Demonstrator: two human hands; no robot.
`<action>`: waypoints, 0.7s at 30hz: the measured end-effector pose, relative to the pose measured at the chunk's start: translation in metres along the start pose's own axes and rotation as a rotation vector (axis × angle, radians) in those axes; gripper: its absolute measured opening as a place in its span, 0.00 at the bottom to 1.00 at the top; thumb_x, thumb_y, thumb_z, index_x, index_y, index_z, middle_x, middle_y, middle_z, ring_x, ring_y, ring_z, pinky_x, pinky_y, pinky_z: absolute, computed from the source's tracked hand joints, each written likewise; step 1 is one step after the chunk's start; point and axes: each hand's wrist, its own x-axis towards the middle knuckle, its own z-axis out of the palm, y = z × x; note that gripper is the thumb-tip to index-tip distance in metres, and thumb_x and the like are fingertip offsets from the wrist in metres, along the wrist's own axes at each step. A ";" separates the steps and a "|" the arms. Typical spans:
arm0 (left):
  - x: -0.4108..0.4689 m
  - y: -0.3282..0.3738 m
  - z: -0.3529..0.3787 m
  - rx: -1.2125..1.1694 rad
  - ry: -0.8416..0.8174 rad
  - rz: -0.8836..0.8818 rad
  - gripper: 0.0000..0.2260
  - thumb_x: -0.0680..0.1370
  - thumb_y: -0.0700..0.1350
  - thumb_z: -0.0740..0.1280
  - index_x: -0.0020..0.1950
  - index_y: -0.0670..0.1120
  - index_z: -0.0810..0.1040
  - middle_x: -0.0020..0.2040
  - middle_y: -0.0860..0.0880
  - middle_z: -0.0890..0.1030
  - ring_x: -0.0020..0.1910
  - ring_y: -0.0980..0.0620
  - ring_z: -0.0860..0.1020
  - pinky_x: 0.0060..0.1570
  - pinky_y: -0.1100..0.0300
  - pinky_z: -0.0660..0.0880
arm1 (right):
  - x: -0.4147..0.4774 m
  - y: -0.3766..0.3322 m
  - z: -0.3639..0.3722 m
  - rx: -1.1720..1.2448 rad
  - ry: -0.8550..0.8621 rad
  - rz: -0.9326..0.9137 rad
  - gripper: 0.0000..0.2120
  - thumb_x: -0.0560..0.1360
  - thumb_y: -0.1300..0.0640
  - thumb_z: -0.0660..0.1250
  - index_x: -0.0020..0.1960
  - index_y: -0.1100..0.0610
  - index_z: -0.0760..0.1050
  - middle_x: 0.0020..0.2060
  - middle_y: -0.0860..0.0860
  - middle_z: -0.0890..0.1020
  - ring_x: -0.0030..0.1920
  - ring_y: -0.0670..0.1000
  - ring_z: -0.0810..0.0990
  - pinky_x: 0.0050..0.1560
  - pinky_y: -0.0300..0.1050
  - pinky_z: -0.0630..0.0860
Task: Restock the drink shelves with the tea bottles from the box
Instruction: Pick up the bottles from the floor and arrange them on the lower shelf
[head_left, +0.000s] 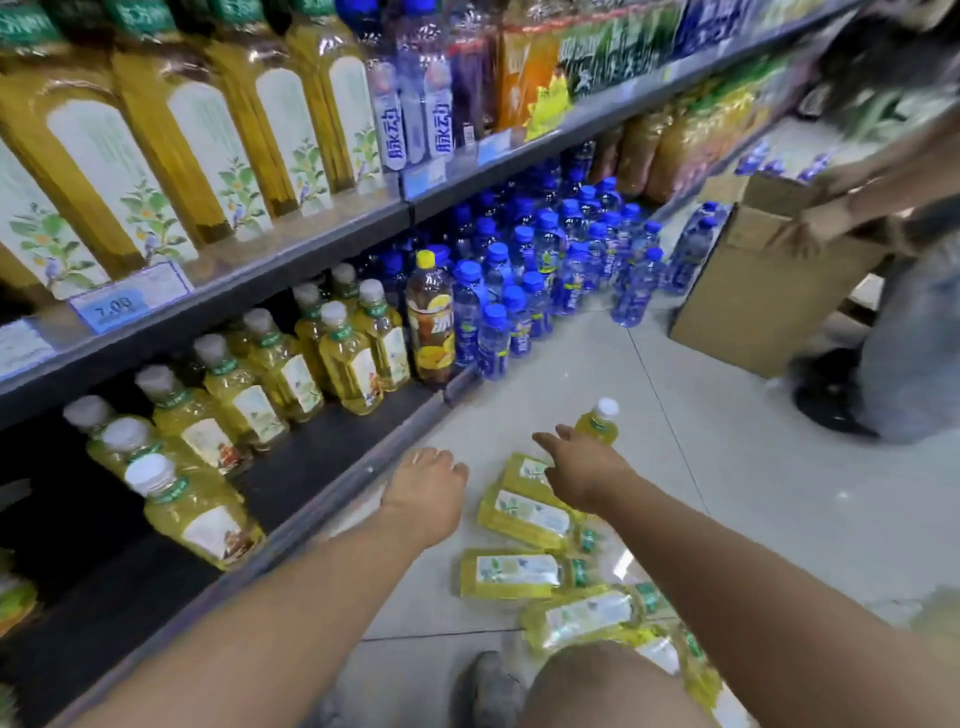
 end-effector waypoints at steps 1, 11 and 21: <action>0.006 0.013 0.010 -0.014 -0.015 0.030 0.15 0.80 0.47 0.59 0.67 0.47 0.72 0.65 0.44 0.74 0.66 0.42 0.70 0.67 0.48 0.65 | -0.001 0.016 0.015 0.012 -0.020 0.036 0.27 0.79 0.54 0.59 0.77 0.49 0.58 0.72 0.56 0.65 0.69 0.61 0.68 0.64 0.54 0.71; 0.056 0.100 0.140 -0.156 -0.291 0.216 0.22 0.79 0.46 0.63 0.73 0.47 0.67 0.69 0.45 0.72 0.67 0.43 0.70 0.65 0.49 0.69 | 0.009 0.098 0.169 0.047 -0.379 0.181 0.28 0.74 0.64 0.60 0.73 0.50 0.67 0.66 0.55 0.75 0.64 0.57 0.76 0.62 0.51 0.76; 0.096 0.138 0.209 -0.198 -0.332 0.191 0.38 0.78 0.53 0.67 0.80 0.48 0.49 0.75 0.45 0.62 0.72 0.42 0.64 0.70 0.46 0.62 | 0.006 0.139 0.229 -0.254 -0.454 0.170 0.23 0.81 0.60 0.57 0.74 0.47 0.61 0.67 0.53 0.74 0.68 0.58 0.70 0.67 0.53 0.65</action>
